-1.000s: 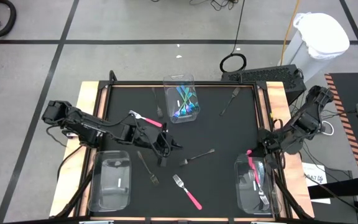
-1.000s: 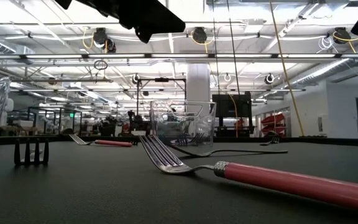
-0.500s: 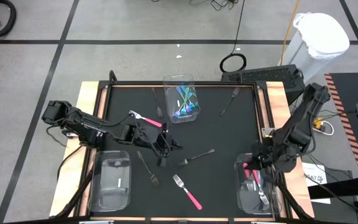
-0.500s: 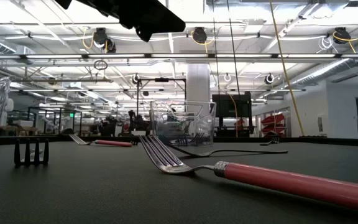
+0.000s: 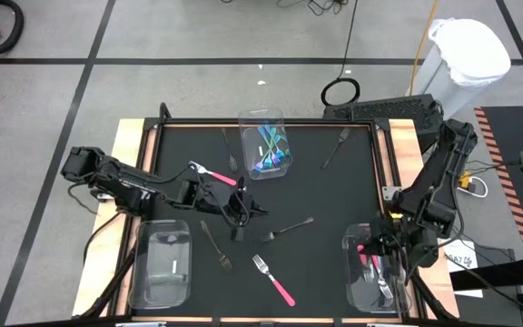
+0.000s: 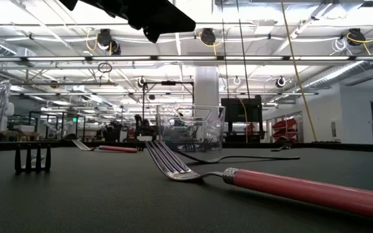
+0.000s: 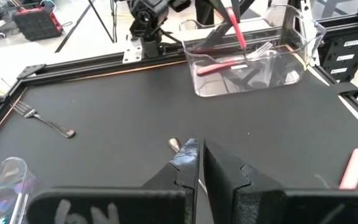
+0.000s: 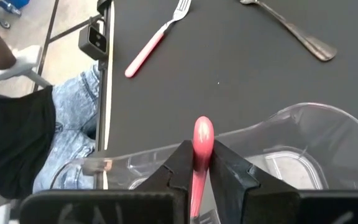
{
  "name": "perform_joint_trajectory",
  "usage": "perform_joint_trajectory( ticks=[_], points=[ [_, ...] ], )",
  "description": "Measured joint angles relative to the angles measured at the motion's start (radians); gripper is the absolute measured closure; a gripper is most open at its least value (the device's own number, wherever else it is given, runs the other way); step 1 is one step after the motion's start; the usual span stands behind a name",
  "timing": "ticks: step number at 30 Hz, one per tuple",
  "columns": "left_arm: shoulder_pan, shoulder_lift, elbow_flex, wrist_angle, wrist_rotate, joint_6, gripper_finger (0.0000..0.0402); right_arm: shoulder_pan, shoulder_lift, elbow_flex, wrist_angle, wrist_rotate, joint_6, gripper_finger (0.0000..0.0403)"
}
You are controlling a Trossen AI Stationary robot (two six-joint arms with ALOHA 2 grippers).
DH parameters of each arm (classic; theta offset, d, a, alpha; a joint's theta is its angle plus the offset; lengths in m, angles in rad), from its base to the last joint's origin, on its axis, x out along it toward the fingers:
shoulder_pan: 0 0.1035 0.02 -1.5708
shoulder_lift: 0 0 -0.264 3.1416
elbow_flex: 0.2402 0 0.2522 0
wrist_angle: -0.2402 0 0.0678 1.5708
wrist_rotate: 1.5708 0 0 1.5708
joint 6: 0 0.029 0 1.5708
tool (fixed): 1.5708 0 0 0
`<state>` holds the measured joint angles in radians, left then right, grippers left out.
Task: Sort silverware by color (type)
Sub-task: Put the pink fork into the bottom right transparent bin
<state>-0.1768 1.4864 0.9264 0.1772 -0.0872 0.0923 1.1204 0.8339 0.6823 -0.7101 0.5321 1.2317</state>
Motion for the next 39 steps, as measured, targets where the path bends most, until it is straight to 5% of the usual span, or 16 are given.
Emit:
perform_joint_trajectory(
  ticks=[16,21,25,39],
  points=[
    [0.000,0.000,0.000,0.000,0.000,-0.001,0.0375,0.067,0.036,0.000,-0.022,0.024,0.124,0.0367],
    [0.000,0.000,0.000,0.000,0.000,-0.003,0.0375,0.068,0.020,-0.001,0.161,0.056,-0.019,0.0367],
    [0.000,0.000,0.000,0.000,0.000,-0.008,0.0375,0.078,-0.002,-0.001,0.222,0.041,0.022,0.0367],
    [0.000,0.000,0.000,0.000,0.000,-0.008,0.0375,0.119,0.070,-0.001,0.001,0.043,0.246,0.0367]
  ],
)
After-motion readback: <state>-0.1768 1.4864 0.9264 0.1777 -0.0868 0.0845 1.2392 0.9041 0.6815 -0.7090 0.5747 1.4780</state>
